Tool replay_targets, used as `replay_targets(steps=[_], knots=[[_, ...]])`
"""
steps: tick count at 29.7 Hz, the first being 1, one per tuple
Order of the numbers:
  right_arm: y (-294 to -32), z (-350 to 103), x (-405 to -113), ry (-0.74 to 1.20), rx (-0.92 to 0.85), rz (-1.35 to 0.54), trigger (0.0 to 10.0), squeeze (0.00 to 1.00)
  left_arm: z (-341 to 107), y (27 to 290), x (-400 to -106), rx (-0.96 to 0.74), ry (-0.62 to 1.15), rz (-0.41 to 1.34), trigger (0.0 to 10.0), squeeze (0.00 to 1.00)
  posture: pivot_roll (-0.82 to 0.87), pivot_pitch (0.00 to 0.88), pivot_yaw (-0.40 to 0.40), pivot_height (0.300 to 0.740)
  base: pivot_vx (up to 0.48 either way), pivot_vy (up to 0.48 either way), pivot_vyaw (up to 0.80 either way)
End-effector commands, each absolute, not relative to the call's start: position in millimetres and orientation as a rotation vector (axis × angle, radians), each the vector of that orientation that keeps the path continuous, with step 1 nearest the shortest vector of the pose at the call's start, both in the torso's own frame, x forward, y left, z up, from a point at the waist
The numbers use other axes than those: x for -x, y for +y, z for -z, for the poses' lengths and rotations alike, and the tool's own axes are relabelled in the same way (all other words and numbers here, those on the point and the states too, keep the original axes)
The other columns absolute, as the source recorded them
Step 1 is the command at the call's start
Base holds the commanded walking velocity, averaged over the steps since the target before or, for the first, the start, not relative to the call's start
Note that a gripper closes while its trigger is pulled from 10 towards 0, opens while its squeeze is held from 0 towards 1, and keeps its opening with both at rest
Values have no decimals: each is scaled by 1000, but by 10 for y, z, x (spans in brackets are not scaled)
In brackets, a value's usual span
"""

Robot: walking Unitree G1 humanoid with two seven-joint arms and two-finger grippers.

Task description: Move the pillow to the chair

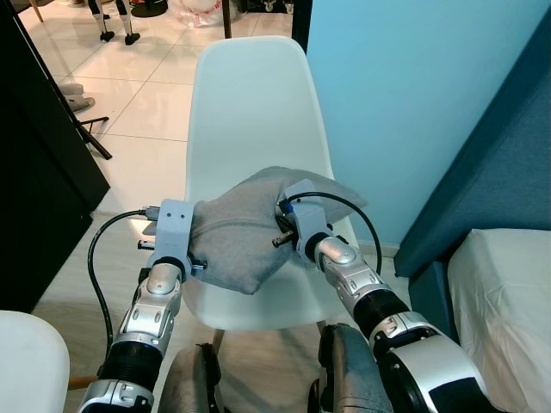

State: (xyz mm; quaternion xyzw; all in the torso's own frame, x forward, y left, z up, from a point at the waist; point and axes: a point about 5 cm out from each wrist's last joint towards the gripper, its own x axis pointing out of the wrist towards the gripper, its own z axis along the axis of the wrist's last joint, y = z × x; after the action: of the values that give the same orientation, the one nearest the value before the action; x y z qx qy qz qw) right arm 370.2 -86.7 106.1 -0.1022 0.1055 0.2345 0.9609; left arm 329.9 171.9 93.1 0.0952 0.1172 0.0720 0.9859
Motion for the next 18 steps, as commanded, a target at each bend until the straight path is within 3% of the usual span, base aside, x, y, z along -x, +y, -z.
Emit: replay_targets(steps=[1,11,12,13,18], knots=[[-1096,-1089,-3751,210,220,-400,10000,0,-863,1972,-3230,-240,262,-267,10000,0,32,151,-17,556,0,0,0],[-1103,-1027,-3718,220,227,-412,10000,0,-833,1909,-3218,-217,275,-249,10000,0,33,133,-6,541,0,0,0],[-1110,-1020,-3712,222,201,-418,10000,35,-819,1895,-3211,-185,281,-241,10000,90,32,127,-4,541,0,0,0],[-1133,-1030,-3718,216,192,-406,10000,1000,-826,1888,-3203,-156,273,-232,10000,1000,32,122,-3,541,0,0,0],[-1166,-1049,-3732,205,189,-386,10000,1000,-842,1887,-3195,-127,257,-225,10000,1000,32,122,-3,541,0,0,0]])
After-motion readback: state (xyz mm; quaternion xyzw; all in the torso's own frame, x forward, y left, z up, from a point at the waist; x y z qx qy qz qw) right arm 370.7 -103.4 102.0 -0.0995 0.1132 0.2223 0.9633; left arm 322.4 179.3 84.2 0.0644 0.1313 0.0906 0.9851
